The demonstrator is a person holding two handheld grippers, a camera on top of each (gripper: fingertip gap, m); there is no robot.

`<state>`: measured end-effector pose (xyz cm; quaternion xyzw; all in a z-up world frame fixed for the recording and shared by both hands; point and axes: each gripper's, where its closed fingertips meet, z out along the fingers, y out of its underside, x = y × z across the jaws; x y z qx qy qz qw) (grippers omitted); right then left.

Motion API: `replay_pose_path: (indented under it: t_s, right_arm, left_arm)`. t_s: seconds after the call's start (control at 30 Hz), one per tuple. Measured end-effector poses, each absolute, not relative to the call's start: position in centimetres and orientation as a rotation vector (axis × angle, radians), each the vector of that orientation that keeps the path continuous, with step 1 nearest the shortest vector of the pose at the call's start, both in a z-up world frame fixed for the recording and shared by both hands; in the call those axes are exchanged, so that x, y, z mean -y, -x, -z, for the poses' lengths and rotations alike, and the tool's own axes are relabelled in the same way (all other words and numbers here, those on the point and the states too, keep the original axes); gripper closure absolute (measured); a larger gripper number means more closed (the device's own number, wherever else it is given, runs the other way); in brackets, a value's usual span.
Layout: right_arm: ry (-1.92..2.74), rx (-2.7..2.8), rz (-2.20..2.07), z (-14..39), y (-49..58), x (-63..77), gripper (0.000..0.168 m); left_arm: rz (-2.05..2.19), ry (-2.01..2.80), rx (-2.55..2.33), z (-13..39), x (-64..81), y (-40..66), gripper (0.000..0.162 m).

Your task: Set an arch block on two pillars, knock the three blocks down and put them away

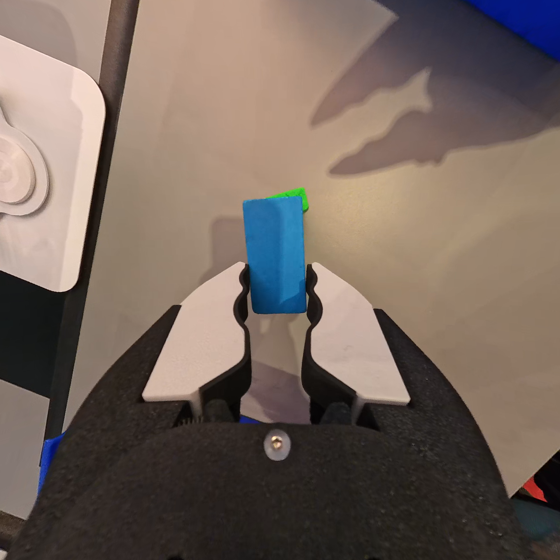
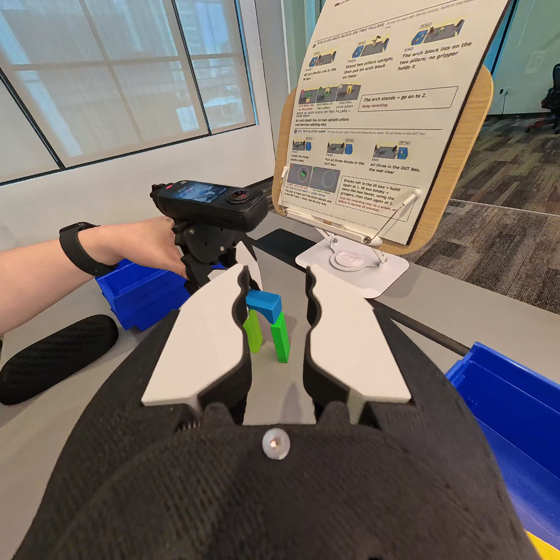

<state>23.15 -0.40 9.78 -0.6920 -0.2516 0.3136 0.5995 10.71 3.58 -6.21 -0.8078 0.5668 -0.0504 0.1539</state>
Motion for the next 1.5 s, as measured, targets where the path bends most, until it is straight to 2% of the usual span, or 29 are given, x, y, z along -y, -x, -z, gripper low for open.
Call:
replay_pose_path:
  t_s: [0.17,0.27,0.47,0.6,0.77,0.93,1.1,1.2,1.33,1.4,1.5]
  right_arm:
    - [1.631,0.599,-0.726,-9.2,-22.9,0.3,0.132]
    - [1.647,0.613,-0.721,-8.8,-22.7,0.2,0.132]
    - [1.705,0.647,-0.688,-7.5,-22.2,-0.2,0.131]
    - [1.775,0.671,-0.627,-5.7,-21.9,-0.9,0.128]
    - [1.887,0.703,-0.526,-2.6,-21.8,-2.3,0.123]
    - [1.994,0.736,-0.454,0.7,-21.5,-3.4,0.122]
    - [2.107,0.786,-0.391,4.0,-20.9,-4.0,0.122]
    - [2.169,0.827,-0.374,5.7,-20.6,-3.9,0.121]
    - [2.218,0.899,-0.385,6.8,-19.7,-3.5,0.122]
    - [2.231,0.918,-0.42,6.9,-19.0,-3.3,0.122]
    - [2.296,0.971,-0.346,7.2,-19.0,-4.4,0.122]
  left_arm:
    - [0.143,2.334,-1.604,6.3,-3.7,-10.7,0.126]
    - [0.177,2.319,-1.576,5.8,-3.9,-10.9,0.113]
    - [0.242,2.26,-1.541,3.7,-3.7,-10.9,0.106]
    - [0.275,2.129,-1.487,0.5,-3.4,-10.4,0.109]
    - [0.385,1.85,-1.28,-6.2,-2.6,-9.0,0.111]
    - [0.582,1.63,-1.138,-10.2,0.2,-7.5,0.094]
    - [0.432,1.561,-1.045,-10.8,-0.2,-4.9,0.083]
    - [0.545,1.437,-1.026,-12.2,1.4,-4.4,0.098]
    - [0.627,1.273,-0.895,-14.4,2.4,-1.8,0.102]
    - [0.611,1.258,-0.843,-15.1,2.4,-0.2,0.111]
    - [0.575,1.31,-0.838,-15.1,2.4,1.0,0.105]
